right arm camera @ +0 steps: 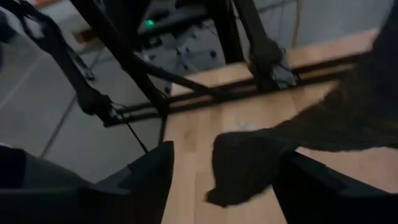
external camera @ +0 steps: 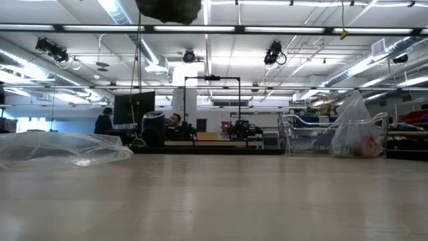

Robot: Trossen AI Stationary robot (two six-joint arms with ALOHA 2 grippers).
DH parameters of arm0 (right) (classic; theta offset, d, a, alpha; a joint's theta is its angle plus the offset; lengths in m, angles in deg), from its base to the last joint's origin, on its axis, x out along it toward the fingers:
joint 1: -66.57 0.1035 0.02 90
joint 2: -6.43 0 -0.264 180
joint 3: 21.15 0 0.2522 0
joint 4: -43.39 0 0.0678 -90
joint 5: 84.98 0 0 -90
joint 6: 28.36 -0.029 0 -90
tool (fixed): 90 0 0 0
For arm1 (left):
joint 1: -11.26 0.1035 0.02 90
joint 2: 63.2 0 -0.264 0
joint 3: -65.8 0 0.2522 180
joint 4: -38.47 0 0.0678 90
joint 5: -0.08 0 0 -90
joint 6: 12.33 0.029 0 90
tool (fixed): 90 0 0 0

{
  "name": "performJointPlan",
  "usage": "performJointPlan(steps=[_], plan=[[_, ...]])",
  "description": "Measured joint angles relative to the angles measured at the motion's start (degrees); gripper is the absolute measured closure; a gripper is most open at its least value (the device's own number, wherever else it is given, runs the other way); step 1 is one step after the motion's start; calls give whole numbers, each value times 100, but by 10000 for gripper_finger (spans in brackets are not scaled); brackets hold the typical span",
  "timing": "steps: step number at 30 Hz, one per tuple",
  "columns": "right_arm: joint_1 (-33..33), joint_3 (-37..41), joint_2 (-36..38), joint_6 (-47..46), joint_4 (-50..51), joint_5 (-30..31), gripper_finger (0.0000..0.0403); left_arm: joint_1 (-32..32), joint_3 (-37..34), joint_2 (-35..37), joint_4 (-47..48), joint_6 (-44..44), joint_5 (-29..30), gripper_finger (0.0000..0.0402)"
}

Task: Roll bandage
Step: Roll the black bandage

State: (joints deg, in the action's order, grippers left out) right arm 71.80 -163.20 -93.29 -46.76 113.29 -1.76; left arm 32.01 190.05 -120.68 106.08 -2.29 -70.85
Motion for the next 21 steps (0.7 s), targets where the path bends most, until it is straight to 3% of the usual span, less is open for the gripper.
performJointPlan(steps=[6,12,17,21], plan=[[-19,0,7,47,1029,396,122,0,283,-29,11,0,-17,389],[-21,0,12,48,962,383,116,0,462,-30,-7,-130,-64,389],[-199,69,-31,208,-104,377,117,0,712,-230,-32,-171,-364,389],[-474,717,-37,481,-1695,-125,119,0,1281,-588,-29,-284,-678,389]])
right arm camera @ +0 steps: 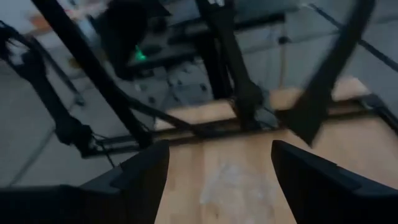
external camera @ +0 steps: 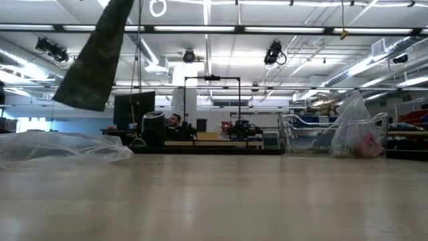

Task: Roll bandage
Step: Roll the black bandage

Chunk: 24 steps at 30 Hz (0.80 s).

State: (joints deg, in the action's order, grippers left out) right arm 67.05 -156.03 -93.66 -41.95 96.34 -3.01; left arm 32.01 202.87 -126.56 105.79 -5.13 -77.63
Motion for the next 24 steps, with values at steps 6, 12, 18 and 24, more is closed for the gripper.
performJointPlan(steps=[6,12,18,24], plan=[[-274,950,4,316,-1288,-263,121,-2,1099,-607,-4,-236,-606,389],[-275,1870,-20,209,-2013,376,151,-2,1138,-767,-333,-466,-993,389],[-69,2285,-11,-477,-2426,1115,151,-2,1167,-898,-292,-440,-911,389],[278,2304,-9,-875,-2391,2905,111,-2,1167,-1023,-225,-158,-797,389]])
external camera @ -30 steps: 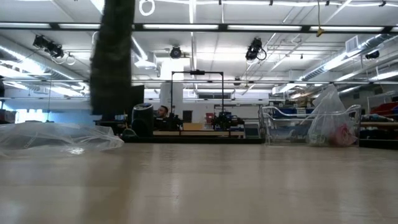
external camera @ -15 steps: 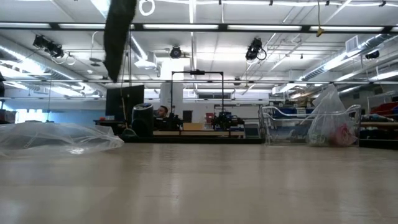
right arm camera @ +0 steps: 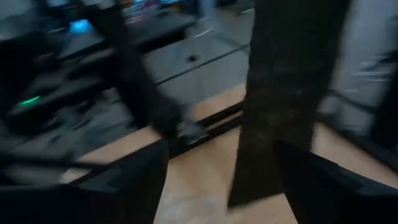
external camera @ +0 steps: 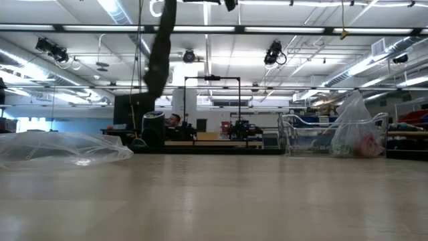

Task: Roll bandage
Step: Roll the black bandage

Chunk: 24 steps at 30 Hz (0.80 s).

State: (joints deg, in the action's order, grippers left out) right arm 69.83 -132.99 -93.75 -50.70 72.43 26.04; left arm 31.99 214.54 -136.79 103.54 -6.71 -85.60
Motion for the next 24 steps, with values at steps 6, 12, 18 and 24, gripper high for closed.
performJointPlan(steps=[6,12,18,24], plan=[[-49,63,0,-206,264,831,95,0,2,-17,-73,33,0,389],[-394,822,2,78,-269,616,96,0,2,-30,-59,35,-100,389],[-781,1834,2,102,-1476,188,95,0,2,-19,-72,111,-207,389],[-984,2482,1,-36,-1847,163,98,0,2,24,-78,127,-207,389]])
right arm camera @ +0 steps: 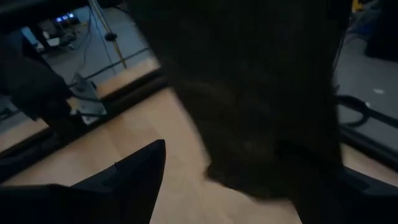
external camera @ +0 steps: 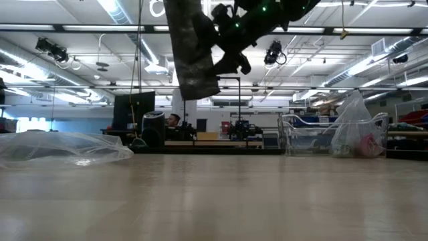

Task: Roll bandage
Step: Roll the black bandage

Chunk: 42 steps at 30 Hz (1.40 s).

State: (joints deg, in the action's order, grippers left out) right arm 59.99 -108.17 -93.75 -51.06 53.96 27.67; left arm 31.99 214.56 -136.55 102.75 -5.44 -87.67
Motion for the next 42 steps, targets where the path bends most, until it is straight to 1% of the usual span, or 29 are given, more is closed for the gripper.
performJointPlan(steps=[5,8,11,15,16,18,20,21,28,32,34,38,40,42], plan=[[137,30,91,85,-138,-348,96,0,0,73,17,-2,11,389],[374,-48,253,321,-57,-363,96,0,0,77,29,-2,52,389],[558,-78,481,385,174,-163,98,0,0,94,52,-2,56,389],[657,-95,714,504,495,420,96,0,0,110,34,-4,54,389],[640,-95,714,548,549,417,96,0,0,110,13,-4,56,389],[544,-88,669,634,588,104,96,0,0,94,7,-4,56,389],[417,-88,565,793,341,-561,97,0,0,77,13,-7,54,389],[359,-88,489,831,237,-781,98,0,0,66,27,-7,54,389],[-21,-86,-54,922,-598,-1680,101,0,0,48,50,-9,136,389],[-126,-88,-352,721,-877,-2157,102,1,0,40,67,-11,254,389],[-122,-88,-509,535,-854,-2259,107,0,0,43,40,-11,282,389],[20,-87,-794,266,-914,-2270,127,0,0,63,44,-11,328,389],[126,-87,-897,91,-1047,-2176,145,0,0,66,35,-11,387,389],[234,-86,-901,-39,-987,-1956,171,0,0,66,46,-11,390,389]])
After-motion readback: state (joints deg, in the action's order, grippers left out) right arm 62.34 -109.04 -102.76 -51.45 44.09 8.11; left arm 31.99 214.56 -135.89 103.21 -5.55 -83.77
